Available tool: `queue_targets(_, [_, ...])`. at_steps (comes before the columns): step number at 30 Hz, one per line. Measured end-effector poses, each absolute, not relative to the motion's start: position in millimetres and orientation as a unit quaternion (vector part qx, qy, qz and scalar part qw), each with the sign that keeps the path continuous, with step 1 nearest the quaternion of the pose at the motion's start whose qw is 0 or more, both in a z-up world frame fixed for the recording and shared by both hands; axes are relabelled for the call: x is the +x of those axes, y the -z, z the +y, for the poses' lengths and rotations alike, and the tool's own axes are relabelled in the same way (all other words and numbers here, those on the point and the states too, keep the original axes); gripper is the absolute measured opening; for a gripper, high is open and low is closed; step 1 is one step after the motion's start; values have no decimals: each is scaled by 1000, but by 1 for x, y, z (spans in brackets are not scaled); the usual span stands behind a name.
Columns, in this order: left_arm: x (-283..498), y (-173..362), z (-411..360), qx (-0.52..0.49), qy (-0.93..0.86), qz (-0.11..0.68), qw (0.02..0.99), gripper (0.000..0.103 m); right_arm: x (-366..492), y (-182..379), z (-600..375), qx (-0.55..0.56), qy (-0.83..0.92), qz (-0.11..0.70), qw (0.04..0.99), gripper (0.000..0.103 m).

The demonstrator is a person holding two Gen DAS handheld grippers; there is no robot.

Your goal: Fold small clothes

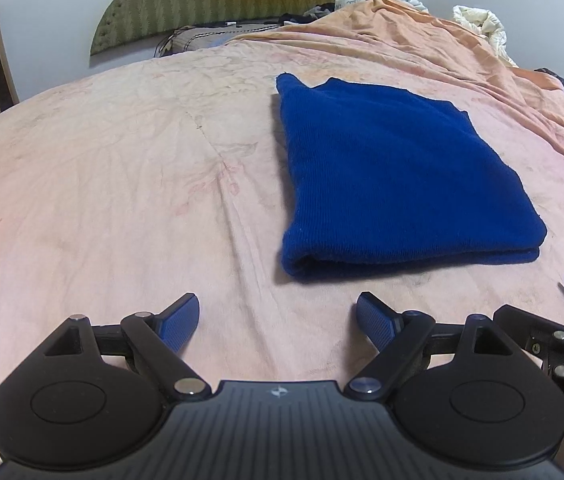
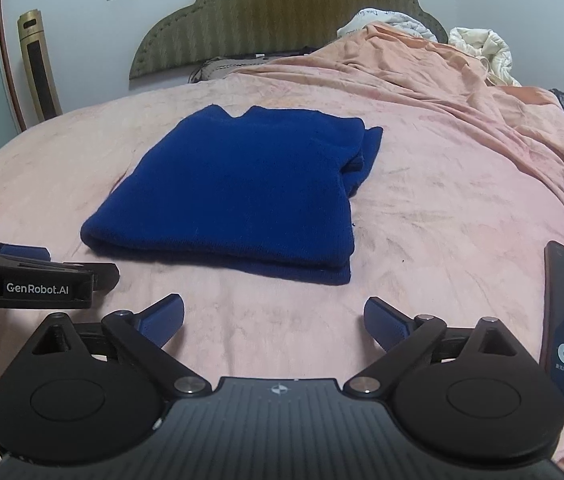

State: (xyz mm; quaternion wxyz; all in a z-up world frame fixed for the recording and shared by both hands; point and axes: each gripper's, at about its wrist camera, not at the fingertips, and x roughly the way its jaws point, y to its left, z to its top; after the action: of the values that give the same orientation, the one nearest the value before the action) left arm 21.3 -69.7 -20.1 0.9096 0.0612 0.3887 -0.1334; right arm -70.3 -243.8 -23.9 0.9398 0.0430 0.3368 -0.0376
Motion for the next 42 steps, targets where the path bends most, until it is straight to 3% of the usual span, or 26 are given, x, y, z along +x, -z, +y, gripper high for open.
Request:
queue_targets(4, [20, 23, -69, 60, 132, 386, 911, 87, -72, 26, -241, 39, 52, 338, 939, 101])
queue_targets(8, [16, 29, -68, 57, 133, 371, 917, 99, -68, 33, -245, 58, 67, 346, 934, 103])
queue_targets(13, [13, 33, -68, 61, 135, 359, 921, 103, -67, 44, -237, 27, 80, 345, 935, 103])
queue_targets(42, [7, 38, -69, 62, 134, 339, 929, 103, -70, 49, -235, 21, 85, 327, 941, 103])
